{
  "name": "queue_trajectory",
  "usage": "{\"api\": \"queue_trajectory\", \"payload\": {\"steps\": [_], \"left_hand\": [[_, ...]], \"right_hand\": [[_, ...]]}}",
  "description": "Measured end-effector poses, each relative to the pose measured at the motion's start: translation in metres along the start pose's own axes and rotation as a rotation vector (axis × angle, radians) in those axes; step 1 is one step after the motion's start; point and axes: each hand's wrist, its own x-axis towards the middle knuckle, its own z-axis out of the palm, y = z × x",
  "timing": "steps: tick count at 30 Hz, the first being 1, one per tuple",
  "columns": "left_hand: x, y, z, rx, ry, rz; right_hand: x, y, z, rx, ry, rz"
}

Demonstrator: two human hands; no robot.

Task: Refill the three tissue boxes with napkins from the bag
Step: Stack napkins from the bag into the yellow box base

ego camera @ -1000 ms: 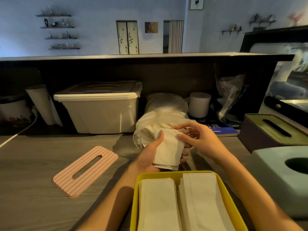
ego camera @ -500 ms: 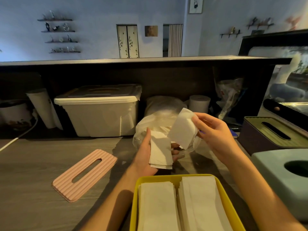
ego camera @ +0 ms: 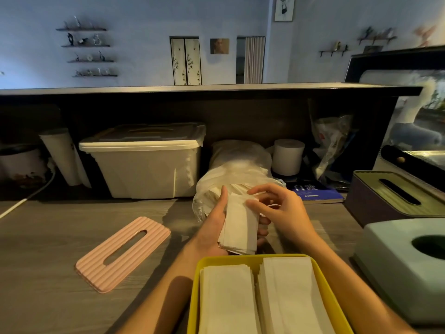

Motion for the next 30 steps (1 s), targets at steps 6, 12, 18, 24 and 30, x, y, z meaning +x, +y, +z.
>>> {"api": "queue_trajectory", "payload": {"steps": [6,12,18,24,30], "left_hand": [[0.006,0.000,-0.007,0.104,0.011,-0.007],[-0.004,0.010,-0.017,0.470,0.156,0.248],[0.004,0.004,-0.033,0.842,0.329,0.542],[0.012,-0.009,-0.022,0.720,0.418,0.540],[0.020,-0.015,-0.026,0.736,0.466,0.520]], "right_hand": [[0.003,0.005,0.000,-0.118,-0.126,0.024],[0.005,0.010,-0.006,-0.053,-0.167,0.056],[0.002,0.027,0.007,0.029,-0.122,0.054],[-0.003,0.035,0.018,-0.130,-0.175,-0.128],[-0.005,0.042,0.022,-0.274,-0.249,-0.186]]}}
